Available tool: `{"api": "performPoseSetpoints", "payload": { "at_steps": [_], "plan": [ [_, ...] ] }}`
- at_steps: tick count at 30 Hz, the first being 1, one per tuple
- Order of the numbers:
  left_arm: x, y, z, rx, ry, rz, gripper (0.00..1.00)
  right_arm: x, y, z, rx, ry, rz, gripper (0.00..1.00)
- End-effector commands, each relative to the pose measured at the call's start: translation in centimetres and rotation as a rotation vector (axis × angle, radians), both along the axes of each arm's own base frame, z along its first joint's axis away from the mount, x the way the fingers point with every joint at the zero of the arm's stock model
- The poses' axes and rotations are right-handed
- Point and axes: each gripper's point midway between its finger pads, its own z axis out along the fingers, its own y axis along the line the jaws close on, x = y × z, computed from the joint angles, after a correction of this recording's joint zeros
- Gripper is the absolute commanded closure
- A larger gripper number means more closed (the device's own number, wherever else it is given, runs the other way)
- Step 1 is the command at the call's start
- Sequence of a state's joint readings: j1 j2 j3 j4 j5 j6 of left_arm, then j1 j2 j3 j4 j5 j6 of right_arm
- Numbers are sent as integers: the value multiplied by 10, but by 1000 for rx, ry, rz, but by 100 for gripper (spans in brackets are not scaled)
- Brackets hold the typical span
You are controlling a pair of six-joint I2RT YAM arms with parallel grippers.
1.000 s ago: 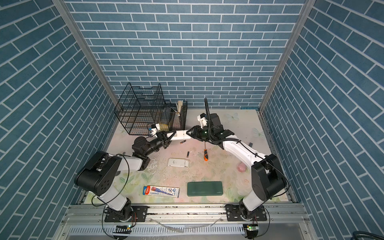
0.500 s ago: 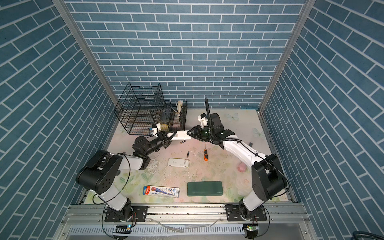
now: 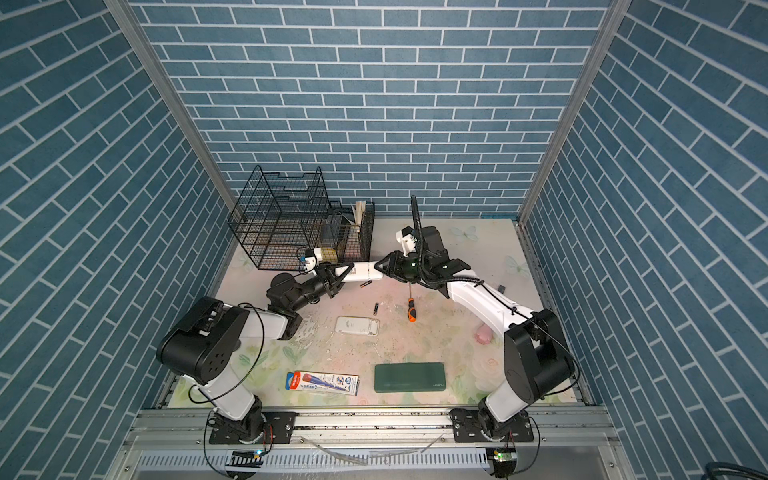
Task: Unload the batteries from the remote control
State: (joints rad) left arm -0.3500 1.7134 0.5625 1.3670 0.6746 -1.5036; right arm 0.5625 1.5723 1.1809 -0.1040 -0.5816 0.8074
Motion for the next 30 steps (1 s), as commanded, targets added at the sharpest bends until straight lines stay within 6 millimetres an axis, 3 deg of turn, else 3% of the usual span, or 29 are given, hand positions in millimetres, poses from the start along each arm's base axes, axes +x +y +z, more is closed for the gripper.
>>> {"api": "performPoseSetpoints", "payload": {
  "at_steps": [1,7,30],
  "plan": [
    [1,0,9,-1,-58,-5,100,-9,-4,2,12,14,8,68],
    [2,0,3,6,-45,-3,100,-9,-2,3,17,14,16,71],
    [3,-4,10,-5,-60,-14,100,-7,16,-5,32,46,69,76]
  ]
}}
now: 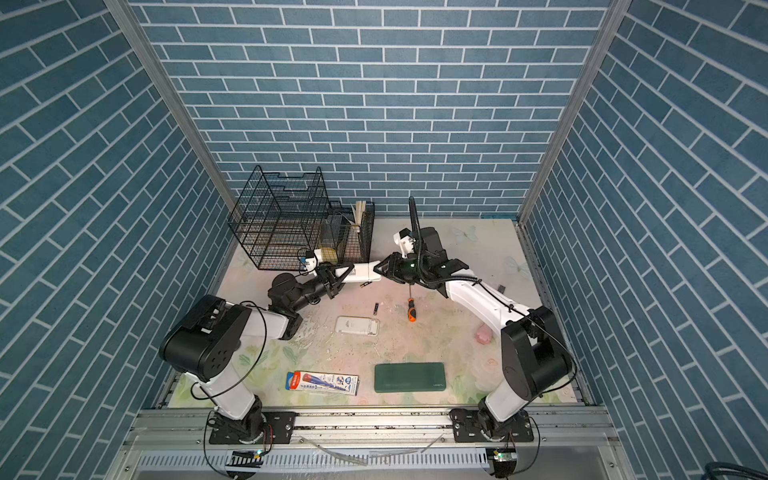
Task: Unload the batteries from the remote control
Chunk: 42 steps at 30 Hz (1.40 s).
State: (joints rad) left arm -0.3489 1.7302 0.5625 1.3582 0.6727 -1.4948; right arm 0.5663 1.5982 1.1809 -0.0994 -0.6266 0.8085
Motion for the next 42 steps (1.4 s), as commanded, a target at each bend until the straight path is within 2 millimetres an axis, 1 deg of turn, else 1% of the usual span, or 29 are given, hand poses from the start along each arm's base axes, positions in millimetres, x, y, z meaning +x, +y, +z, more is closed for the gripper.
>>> {"api": "performPoseSetpoints", "payload": {
  "at_steps": [1,6,13,15,18,20,23,25,27,29,30,33,35,37,39,42],
  "plan": [
    [1,-4,20,-19,-78,-17,100,-1,11,2,22,16,28,77],
    [0,-5,20,-19,-80,-18,100,-1,15,3,30,11,38,79],
    [2,-4,15,-14,-68,-16,100,-3,17,0,26,19,45,79],
    [2,-4,18,-18,-74,-15,100,-3,17,-1,25,20,45,80],
    [2,-5,23,-22,-86,-16,100,-2,17,-2,23,21,43,86],
    [1,-4,25,-24,-90,-14,100,-2,16,-2,21,21,41,92],
    [2,-3,22,-22,-84,-10,100,-3,16,1,25,14,41,97],
    [2,-2,19,-18,-79,-5,100,-3,15,5,28,7,40,100],
    [3,1,15,-12,-72,7,100,-4,12,11,31,-5,34,100],
    [4,4,13,-6,-71,17,100,-5,9,20,38,-27,29,100],
    [5,6,12,-4,-70,22,100,-5,6,24,38,-36,23,100],
    [5,10,5,17,-60,31,100,-4,-6,42,35,-88,-7,100],
    [4,12,-2,37,-49,35,100,-3,-17,56,26,-126,-34,100],
    [3,12,-6,57,-39,36,100,-1,-29,61,-4,-152,-59,100],
    [1,13,-10,80,-34,39,100,4,-45,61,-54,-171,-93,100],
    [-2,13,-12,115,-24,36,100,15,-74,46,-131,-163,-162,100]
  ]
}}
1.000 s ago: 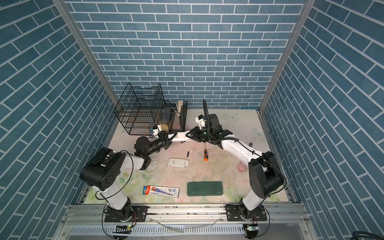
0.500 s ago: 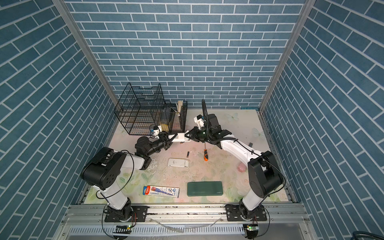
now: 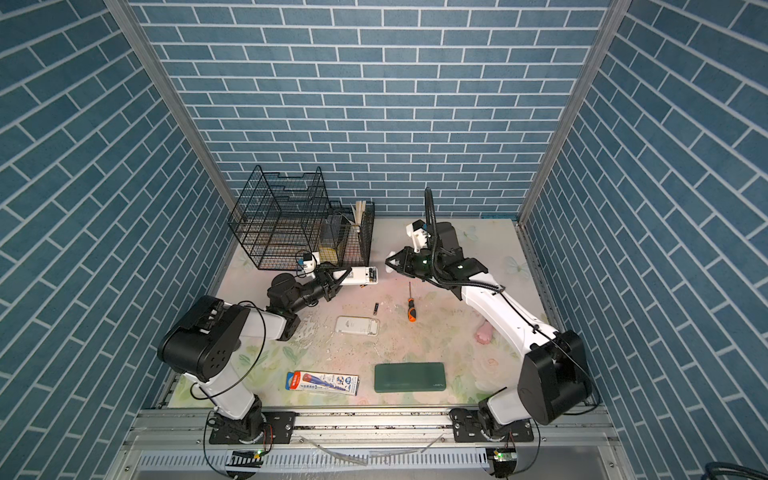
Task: Unload the batteries from the remote control
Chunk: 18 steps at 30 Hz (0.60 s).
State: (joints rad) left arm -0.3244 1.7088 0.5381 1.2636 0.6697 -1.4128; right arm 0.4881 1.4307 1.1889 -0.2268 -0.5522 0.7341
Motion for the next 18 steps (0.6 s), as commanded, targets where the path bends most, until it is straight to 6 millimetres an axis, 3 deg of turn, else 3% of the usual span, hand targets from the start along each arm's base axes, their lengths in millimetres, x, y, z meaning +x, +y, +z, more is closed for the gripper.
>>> {"api": "performPoseSetpoints", "payload": {
  "at_steps": [1,12,18],
  "plan": [
    [-5,3,8,51,-47,2,100,14,-35,-8,-127,-28,-93,100],
    [-22,13,13,221,-32,7,100,49,-144,-111,-597,68,-376,100],
    [-28,15,18,232,-35,13,100,63,-178,-154,-795,136,-420,100]
  ]
}}
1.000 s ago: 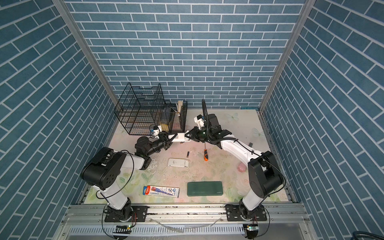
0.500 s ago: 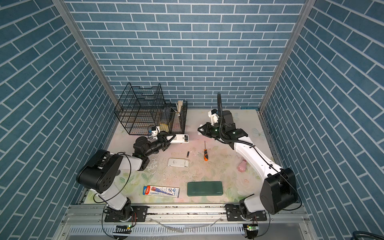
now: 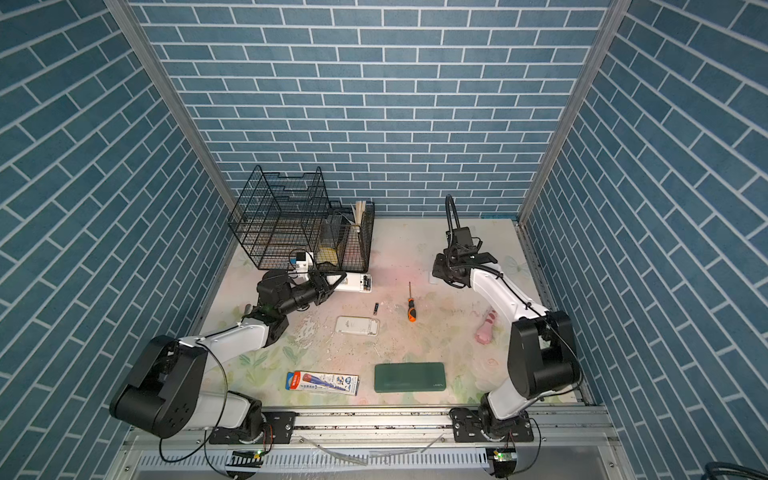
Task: Unload the batteries from the remote control
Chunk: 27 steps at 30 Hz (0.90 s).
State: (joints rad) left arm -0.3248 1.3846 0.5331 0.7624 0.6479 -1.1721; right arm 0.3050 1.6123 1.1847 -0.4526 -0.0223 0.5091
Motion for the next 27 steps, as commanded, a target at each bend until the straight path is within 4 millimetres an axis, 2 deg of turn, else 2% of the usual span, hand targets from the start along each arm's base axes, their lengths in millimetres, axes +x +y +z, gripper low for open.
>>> {"api": "performPoseSetpoints", "payload": {
  "at_steps": [1,9,12,18,27],
  "plan": [
    [0,4,1,36,-12,10,100,-1,-34,-29,-192,70,-27,100],
    [-3,9,4,96,-26,28,100,11,-74,-62,-342,164,-72,100],
    [-5,11,4,117,-25,32,100,14,-82,-73,-369,203,-72,100],
    [-6,13,3,118,-23,39,100,20,-86,-92,-392,254,-61,100],
    [-6,13,5,118,-24,39,100,24,-80,-112,-359,302,-44,100]
  ]
}}
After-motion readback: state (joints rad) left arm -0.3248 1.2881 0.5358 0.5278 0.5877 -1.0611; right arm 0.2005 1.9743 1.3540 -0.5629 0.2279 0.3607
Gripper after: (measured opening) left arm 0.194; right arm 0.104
